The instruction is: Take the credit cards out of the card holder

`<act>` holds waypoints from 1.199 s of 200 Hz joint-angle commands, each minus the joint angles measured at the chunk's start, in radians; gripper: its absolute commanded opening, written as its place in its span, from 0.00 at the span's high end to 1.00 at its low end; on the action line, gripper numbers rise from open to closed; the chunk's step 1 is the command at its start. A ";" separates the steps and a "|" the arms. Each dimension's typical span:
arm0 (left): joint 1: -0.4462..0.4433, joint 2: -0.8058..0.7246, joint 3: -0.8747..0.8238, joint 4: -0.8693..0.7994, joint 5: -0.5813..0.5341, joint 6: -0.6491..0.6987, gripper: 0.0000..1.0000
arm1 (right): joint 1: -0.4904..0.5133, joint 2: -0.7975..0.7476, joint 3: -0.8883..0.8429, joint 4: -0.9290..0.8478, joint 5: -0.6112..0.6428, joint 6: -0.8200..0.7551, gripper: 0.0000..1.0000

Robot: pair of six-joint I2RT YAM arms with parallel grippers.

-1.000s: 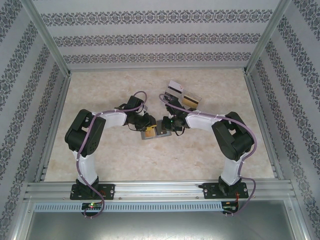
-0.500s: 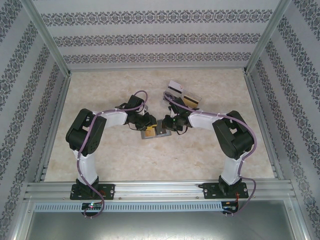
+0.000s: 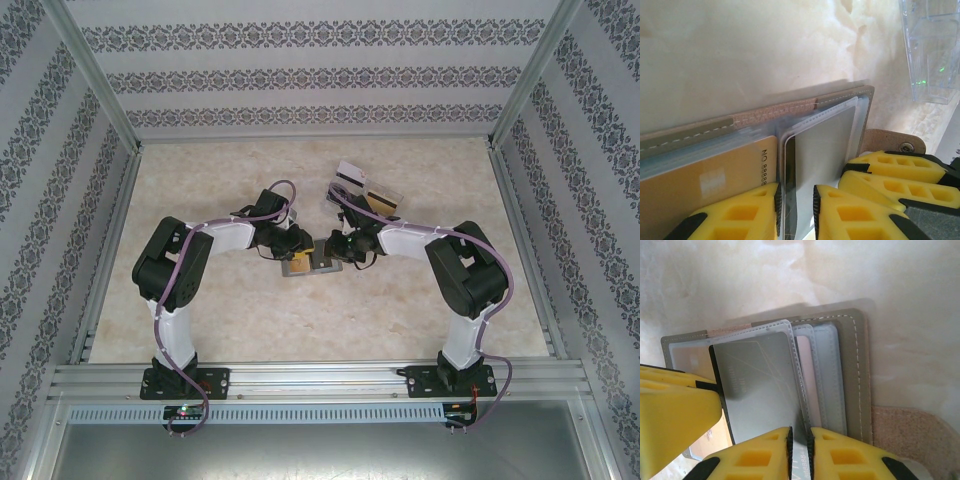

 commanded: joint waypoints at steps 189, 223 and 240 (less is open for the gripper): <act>-0.008 -0.085 0.010 -0.135 -0.090 0.056 0.74 | 0.006 0.015 0.015 -0.001 -0.048 0.001 0.82; -0.008 -0.097 0.003 -0.194 -0.124 0.079 0.73 | 0.007 0.024 0.016 0.001 -0.049 0.001 0.85; -0.008 -0.093 -0.007 -0.201 -0.138 0.081 0.73 | 0.008 0.027 0.015 0.004 -0.054 0.001 0.86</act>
